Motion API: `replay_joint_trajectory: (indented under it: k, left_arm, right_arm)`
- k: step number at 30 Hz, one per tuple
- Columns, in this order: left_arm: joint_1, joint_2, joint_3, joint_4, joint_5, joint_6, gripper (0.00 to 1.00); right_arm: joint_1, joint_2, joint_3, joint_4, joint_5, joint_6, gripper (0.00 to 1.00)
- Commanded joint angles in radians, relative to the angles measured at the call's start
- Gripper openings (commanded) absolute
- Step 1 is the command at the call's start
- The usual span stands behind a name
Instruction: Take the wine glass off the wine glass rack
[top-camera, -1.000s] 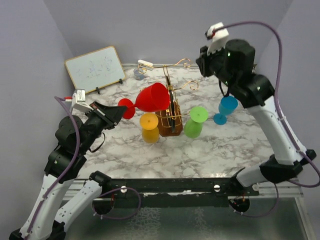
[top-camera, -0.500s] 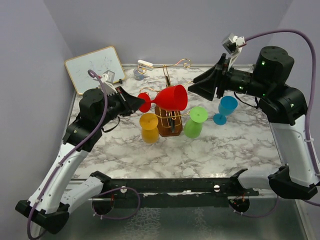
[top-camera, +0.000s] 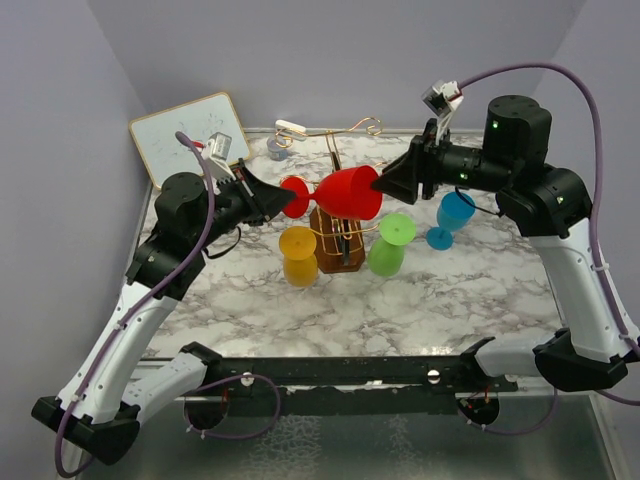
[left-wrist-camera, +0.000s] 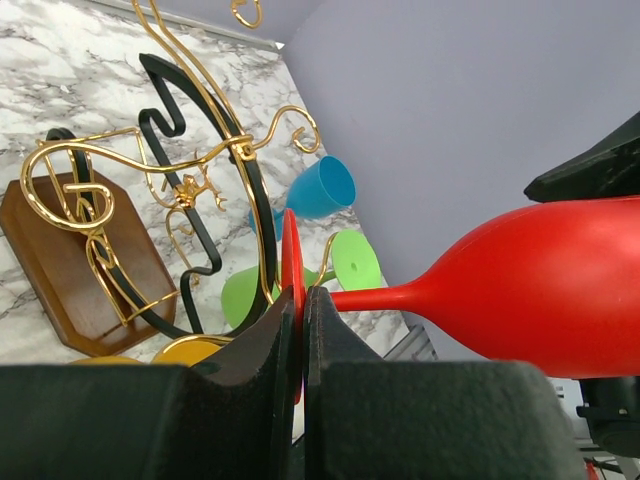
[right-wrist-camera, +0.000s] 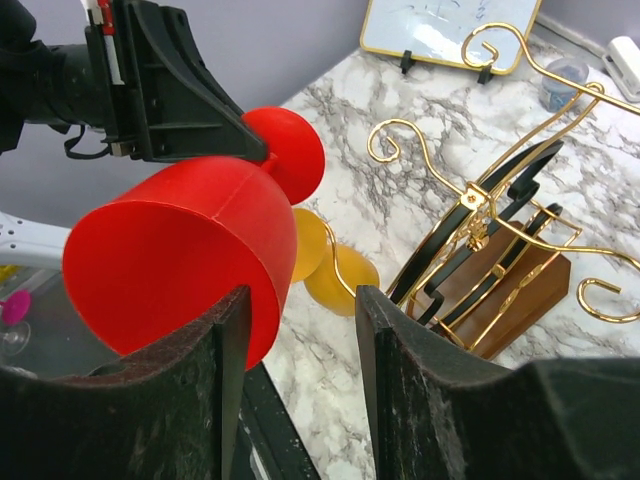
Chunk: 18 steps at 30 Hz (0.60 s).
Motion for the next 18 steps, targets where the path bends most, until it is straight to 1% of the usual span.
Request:
replay_joint_trajectory:
  k: [1, 3, 12, 14, 18]
  left_arm:
    - [-0.001, 0.002, 0.029, 0.048, 0.035, -0.011, 0.0]
    - [-0.001, 0.007, 0.03, 0.05, 0.037, -0.012, 0.0]
    - [-0.002, 0.015, 0.031, 0.047, 0.052, -0.018, 0.0]
    - [-0.001, 0.015, 0.033, 0.044, 0.052, -0.017, 0.0]
    - [-0.001, 0.014, 0.038, 0.035, 0.056, -0.014, 0.0]
  right_arm:
    - [0.0, -0.003, -0.016, 0.0, 0.016, -0.015, 0.45]
    - [0.0, -0.005, -0.023, 0.014, 0.003, -0.006, 0.44]
    - [0.0, 0.008, -0.045, 0.035, -0.037, 0.016, 0.32]
    - [0.0, 0.009, -0.048, 0.038, -0.042, 0.022, 0.26]
    - [0.0, 0.016, -0.05, 0.044, -0.056, 0.034, 0.1]
